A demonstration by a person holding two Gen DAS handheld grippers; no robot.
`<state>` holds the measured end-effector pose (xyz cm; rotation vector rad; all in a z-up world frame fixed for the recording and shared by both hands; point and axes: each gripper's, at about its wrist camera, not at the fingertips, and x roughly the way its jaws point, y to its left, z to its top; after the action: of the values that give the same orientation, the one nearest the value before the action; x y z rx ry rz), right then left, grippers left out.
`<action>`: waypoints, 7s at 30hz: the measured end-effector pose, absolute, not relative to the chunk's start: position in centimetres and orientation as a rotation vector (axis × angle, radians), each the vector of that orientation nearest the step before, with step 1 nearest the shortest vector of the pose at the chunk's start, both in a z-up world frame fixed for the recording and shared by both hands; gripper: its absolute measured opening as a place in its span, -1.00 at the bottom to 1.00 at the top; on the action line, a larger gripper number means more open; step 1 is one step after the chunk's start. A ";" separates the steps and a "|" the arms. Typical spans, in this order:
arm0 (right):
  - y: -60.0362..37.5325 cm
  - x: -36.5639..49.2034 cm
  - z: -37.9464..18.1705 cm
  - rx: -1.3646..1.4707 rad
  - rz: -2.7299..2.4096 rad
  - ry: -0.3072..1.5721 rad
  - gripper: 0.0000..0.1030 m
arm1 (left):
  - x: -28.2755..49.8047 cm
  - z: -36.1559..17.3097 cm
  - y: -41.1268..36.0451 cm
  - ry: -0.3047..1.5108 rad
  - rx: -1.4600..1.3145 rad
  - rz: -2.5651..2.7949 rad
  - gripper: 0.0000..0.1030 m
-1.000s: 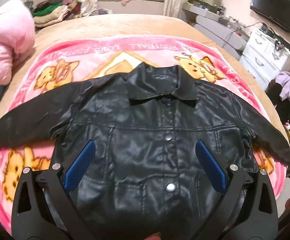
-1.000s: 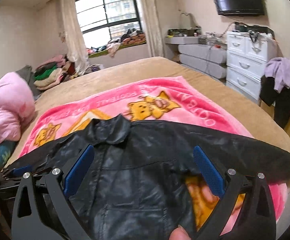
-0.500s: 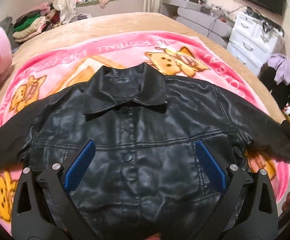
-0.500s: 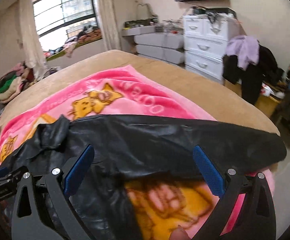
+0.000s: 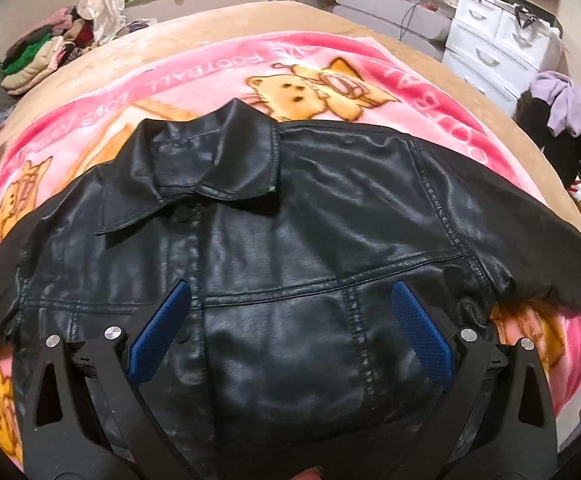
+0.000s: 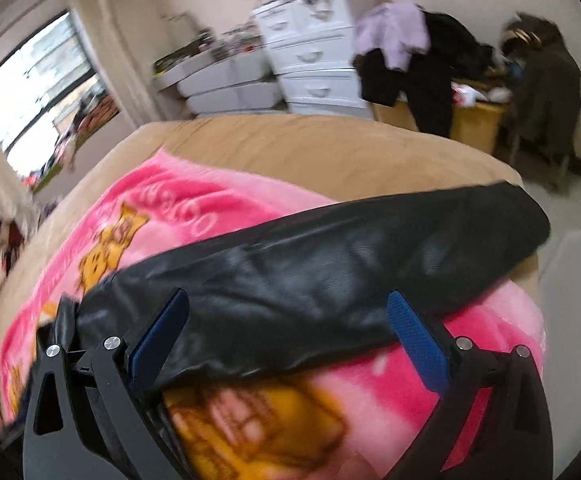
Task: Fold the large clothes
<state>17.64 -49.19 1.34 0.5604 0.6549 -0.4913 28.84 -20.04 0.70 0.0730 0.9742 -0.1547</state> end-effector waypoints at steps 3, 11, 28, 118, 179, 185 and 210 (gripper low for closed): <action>-51.4 16.4 0.7 0.642 -0.542 0.639 0.92 | 29.2 0.7 -20.6 0.976 0.064 -0.169 0.82; -56.0 13.7 -1.2 0.828 -0.659 0.597 0.92 | 30.2 0.8 -21.0 0.978 0.063 -0.165 0.82; -61.9 14.5 -5.1 1.135 -0.531 0.454 -0.01 | 32.1 0.6 -17.8 1.033 0.032 -0.114 0.82; -32.8 26.2 4.5 0.171 0.306 0.655 -0.07 | 25.1 9.2 5.5 0.699 -0.393 -0.286 -0.95; -25.9 24.8 -2.2 -0.038 0.326 0.932 0.50 | 22.2 -2.9 3.1 0.966 -0.110 -0.076 0.50; -25.3 23.0 0.4 -0.004 0.368 0.849 0.86 | 20.8 -1.0 3.1 0.942 -0.122 -0.075 0.82; -17.8 19.0 6.5 0.015 0.418 0.719 0.91 | 15.3 2.1 11.6 0.869 -0.210 0.078 0.82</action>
<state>19.03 -17.82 6.50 0.0146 0.7191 0.4184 15.31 11.63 2.08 -0.2096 0.8690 0.0783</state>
